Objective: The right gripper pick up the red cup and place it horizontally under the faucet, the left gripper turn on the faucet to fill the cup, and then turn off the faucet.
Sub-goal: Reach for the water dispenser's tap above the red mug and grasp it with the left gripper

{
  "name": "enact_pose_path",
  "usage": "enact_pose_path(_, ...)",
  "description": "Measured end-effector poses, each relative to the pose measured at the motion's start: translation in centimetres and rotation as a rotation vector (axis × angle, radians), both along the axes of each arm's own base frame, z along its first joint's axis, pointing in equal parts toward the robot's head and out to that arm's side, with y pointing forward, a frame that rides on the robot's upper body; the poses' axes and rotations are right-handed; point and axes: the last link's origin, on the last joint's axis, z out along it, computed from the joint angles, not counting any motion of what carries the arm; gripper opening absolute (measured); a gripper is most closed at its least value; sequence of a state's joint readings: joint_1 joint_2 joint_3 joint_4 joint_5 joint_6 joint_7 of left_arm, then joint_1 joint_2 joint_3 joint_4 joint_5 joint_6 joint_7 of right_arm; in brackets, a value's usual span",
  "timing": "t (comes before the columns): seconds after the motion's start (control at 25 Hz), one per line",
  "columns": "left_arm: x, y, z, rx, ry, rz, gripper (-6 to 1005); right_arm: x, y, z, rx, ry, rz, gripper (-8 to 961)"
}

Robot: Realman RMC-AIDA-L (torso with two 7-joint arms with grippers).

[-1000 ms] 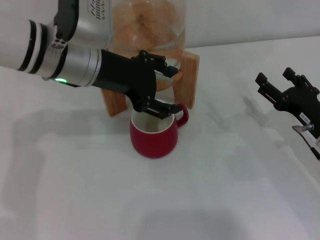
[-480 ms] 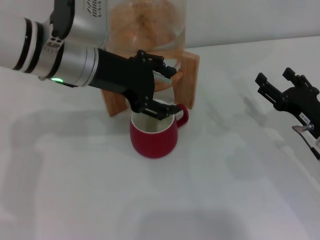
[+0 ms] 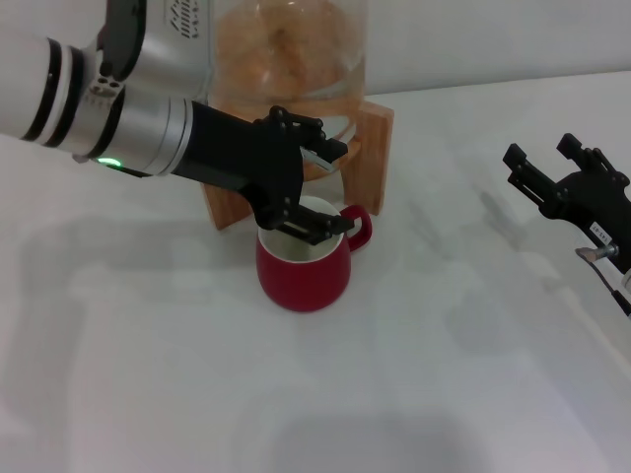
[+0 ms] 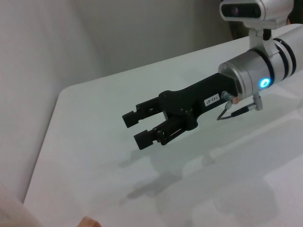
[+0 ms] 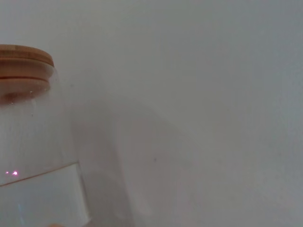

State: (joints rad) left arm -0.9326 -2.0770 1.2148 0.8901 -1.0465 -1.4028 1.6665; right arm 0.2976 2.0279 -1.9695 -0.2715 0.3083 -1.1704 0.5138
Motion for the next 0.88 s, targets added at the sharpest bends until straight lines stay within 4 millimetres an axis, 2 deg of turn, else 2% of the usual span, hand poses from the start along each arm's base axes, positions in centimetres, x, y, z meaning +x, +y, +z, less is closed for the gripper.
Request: enact_pose_path(0.88,0.02,-0.25,0.54,0.001,0.020,0.000,818,-0.07,0.12,0.03,0.001,0.000,0.001,862)
